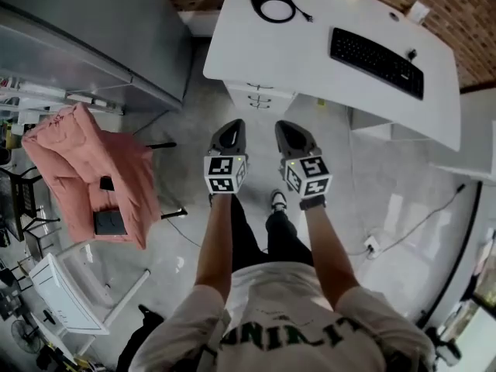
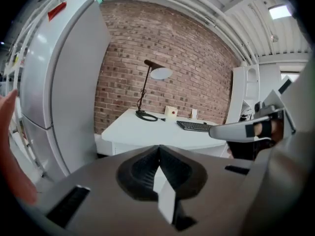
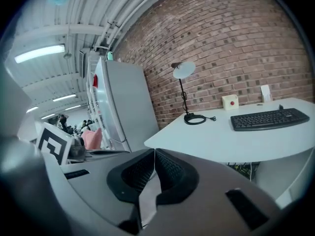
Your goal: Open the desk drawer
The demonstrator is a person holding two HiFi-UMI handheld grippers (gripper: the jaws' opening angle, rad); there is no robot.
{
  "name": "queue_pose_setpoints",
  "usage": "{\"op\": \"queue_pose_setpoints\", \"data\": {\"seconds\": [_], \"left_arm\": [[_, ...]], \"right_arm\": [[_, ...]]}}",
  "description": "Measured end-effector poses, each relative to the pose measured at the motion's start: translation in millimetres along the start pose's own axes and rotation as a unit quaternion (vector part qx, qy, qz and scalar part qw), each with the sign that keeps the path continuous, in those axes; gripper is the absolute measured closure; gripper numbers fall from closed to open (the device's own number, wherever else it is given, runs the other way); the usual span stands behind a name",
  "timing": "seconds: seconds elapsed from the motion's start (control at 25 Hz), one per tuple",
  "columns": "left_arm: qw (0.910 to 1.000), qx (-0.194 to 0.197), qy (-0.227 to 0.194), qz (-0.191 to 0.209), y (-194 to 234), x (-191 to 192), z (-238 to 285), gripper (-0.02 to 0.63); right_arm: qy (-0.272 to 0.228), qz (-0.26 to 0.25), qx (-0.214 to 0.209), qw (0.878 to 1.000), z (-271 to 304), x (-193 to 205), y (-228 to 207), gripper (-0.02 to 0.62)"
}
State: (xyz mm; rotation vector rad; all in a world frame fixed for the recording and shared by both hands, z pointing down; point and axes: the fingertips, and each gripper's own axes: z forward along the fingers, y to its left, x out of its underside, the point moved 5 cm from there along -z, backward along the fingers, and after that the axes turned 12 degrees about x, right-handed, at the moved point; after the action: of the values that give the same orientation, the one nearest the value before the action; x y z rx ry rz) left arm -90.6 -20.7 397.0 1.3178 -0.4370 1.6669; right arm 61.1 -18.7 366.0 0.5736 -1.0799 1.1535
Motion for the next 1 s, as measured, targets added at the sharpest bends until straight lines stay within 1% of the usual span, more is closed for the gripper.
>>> {"op": "queue_pose_setpoints", "data": {"seconds": [0.04,0.12,0.16,0.28,0.36,0.56,0.68,0.76,0.92,1.0], "left_arm": [[0.9999,0.007,0.0,-0.011,9,5,12,0.604],[0.9992,0.016,-0.004,-0.036,27,17,36,0.577],[0.9987,0.018,-0.004,-0.047,35,23,48,0.575],[0.9967,0.029,0.008,-0.075,56,46,75,0.575],[0.9951,0.035,0.019,-0.091,68,59,91,0.575],[0.9888,0.035,0.03,-0.142,92,92,126,0.555],[0.9832,0.04,0.031,-0.175,104,112,144,0.544],[0.9779,0.045,0.027,-0.202,112,126,153,0.532],[0.9635,0.057,0.007,-0.262,124,153,167,0.521],[0.96,0.063,-0.001,-0.273,131,159,178,0.509]], "right_arm": [[0.001,0.005,0.005,1.0,6,2,-1,0.594],[0.0,0.015,0.013,1.0,20,2,-5,0.594],[-0.003,0.022,0.017,1.0,27,2,-7,0.594],[-0.005,0.044,0.031,0.999,43,9,-8,0.594],[-0.002,0.049,0.041,0.998,58,16,-10,0.594],[0.008,0.059,0.042,0.997,96,41,-18,0.594],[0.008,0.07,0.043,0.997,115,56,-25,0.594],[0.009,0.079,0.042,0.996,124,67,-26,0.594],[0.017,0.091,0.038,0.995,134,92,-22,0.594],[0.015,0.091,0.037,0.995,139,100,-22,0.594]]}}
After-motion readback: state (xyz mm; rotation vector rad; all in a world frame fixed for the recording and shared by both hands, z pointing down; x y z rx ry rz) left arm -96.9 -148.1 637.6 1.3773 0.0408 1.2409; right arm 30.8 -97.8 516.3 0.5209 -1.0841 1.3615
